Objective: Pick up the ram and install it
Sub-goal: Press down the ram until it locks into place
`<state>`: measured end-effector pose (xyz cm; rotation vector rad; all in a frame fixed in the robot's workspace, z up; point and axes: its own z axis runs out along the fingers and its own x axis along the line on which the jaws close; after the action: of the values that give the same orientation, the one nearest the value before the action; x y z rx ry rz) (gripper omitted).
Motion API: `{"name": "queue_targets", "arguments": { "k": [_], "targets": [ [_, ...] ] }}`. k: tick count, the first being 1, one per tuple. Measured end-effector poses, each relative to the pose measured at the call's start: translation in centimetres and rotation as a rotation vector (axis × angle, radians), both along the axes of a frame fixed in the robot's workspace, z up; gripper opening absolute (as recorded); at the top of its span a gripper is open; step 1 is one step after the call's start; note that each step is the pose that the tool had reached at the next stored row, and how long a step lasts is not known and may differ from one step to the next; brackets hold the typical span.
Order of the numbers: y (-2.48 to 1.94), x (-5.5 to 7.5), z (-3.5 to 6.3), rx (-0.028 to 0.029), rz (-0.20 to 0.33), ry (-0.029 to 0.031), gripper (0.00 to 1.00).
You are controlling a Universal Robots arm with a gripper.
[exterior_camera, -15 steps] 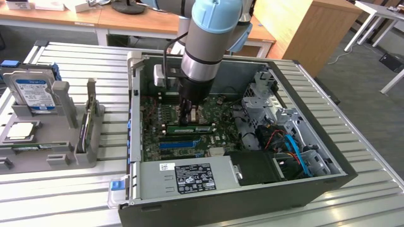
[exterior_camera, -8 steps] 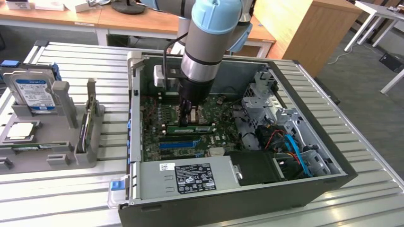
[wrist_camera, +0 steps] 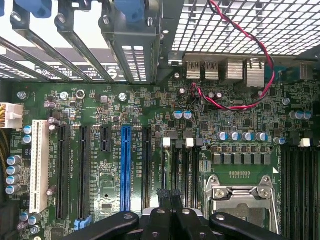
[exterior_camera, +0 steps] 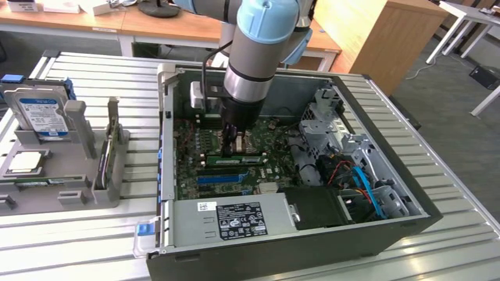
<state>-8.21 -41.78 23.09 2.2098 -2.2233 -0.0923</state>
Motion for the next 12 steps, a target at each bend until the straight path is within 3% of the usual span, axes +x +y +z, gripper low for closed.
{"name": "queue_targets", "arguments": {
  "k": [12],
  "targets": [
    [0.0, 0.0, -0.36, 0.0, 0.0, 0.0, 0.11]
  ]
}}
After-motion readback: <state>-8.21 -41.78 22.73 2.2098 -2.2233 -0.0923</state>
